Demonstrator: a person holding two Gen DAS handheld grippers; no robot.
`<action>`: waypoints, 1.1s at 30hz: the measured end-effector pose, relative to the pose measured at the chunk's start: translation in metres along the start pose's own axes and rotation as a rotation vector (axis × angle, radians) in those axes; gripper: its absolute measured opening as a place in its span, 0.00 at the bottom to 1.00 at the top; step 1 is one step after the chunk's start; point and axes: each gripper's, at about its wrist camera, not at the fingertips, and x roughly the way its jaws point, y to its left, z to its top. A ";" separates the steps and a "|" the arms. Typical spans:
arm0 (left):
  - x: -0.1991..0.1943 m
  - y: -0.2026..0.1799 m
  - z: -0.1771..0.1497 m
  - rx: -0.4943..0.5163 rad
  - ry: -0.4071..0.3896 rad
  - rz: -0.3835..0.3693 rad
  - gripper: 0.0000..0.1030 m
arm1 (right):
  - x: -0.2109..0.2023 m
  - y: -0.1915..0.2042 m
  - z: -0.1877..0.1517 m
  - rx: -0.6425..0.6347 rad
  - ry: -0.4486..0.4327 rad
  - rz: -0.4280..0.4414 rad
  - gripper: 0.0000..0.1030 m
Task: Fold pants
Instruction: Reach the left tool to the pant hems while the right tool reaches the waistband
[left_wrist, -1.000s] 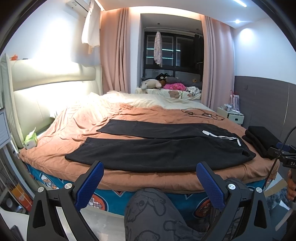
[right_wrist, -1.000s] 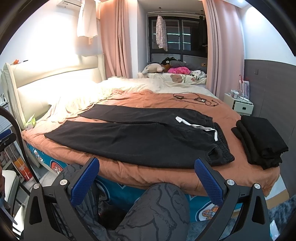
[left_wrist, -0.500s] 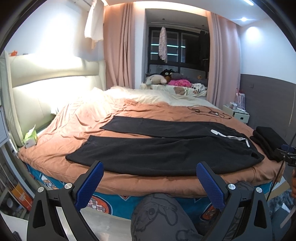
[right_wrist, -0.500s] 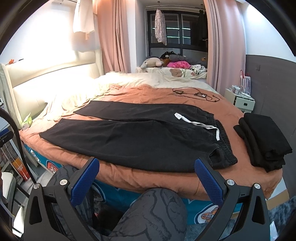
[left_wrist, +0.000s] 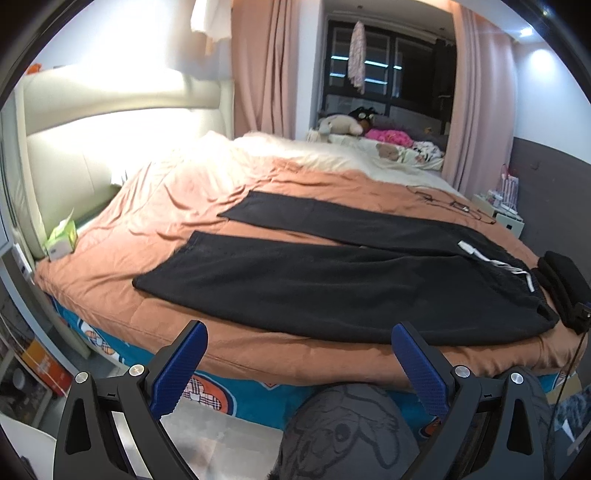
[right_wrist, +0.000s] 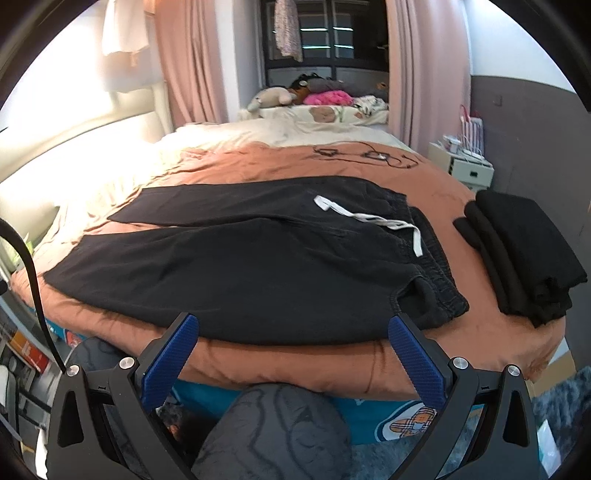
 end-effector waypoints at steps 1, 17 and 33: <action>0.005 0.003 0.000 -0.007 0.009 0.004 0.98 | 0.004 -0.002 0.002 0.008 0.007 -0.005 1.00; 0.095 0.062 0.002 -0.175 0.158 0.021 0.85 | 0.041 -0.025 0.011 0.148 0.099 -0.083 1.00; 0.155 0.130 0.006 -0.396 0.219 0.056 0.81 | 0.050 -0.072 0.003 0.346 0.146 -0.116 1.00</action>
